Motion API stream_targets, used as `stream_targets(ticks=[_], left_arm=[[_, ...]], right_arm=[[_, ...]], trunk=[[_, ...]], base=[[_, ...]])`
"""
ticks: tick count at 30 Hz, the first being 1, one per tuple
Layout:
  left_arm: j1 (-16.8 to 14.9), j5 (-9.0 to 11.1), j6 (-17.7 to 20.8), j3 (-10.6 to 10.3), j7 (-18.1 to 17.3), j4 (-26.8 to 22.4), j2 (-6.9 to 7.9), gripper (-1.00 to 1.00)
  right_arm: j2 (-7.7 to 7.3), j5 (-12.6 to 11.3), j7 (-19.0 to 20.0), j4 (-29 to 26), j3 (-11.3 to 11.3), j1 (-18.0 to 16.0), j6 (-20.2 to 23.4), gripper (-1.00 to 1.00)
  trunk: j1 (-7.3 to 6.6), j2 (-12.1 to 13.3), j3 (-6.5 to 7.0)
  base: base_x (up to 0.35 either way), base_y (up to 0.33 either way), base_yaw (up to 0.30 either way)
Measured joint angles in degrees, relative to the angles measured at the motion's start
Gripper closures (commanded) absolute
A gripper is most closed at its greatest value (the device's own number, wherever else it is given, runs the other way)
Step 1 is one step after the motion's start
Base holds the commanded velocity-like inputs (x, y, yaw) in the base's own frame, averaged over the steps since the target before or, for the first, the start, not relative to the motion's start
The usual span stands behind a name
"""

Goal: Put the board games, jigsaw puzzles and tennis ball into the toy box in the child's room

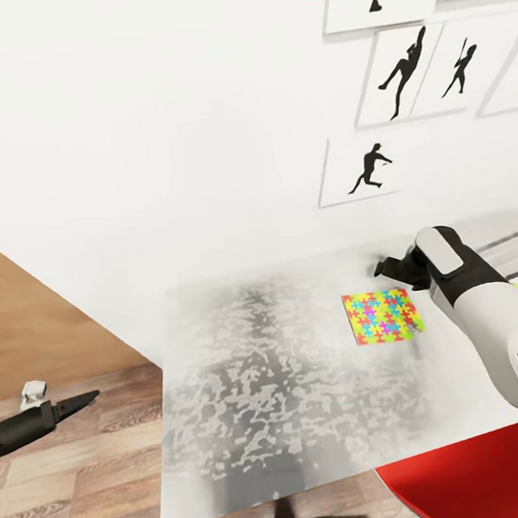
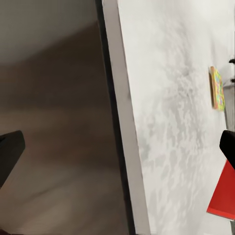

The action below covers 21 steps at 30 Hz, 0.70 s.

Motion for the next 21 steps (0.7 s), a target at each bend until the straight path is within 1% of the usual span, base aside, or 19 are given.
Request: stream_targets(ticks=[4,5,8,14,21], left_arm=[[-0.2,2.8,0.1,0.0,0.0,-0.3,0.21,-1.0],[-0.4,4.1,0.2,0.0,0.0,-0.5,0.31,-1.0],[-0.5,6.1,0.3,0.1,0.0,-1.4,0.54,-1.0],[-0.7,7.8,0.6,0.1,0.0,-3.8,1.28,-1.0],[-0.7,8.3,0.6,0.1,-0.1,-4.1,1.36,-1.0]], right_arm=[[-0.19,0.0,0.0,0.0,0.0,0.0,0.0,-1.0],[-0.27,0.0,0.0,0.0,0.0,0.0,0.0,-1.0],[-0.4,0.0,0.0,0.0,0.0,0.0,0.0,-1.0],[-0.45,0.0,0.0,-0.4,0.0,-0.1,0.0,-1.0],[-0.47,0.0,0.0,-0.5,0.0,-0.1,0.0,-1.0]], trunk=[[0.0,0.0,-0.37],[0.0,0.0,-0.47],[0.0,0.0,-0.74],[0.0,0.0,-1.3],[0.0,0.0,-1.96]], base=[[0.0,0.0,0.0],[0.0,0.0,0.0],[0.0,0.0,0.0],[0.0,0.0,0.0],[0.0,0.0,0.0]])
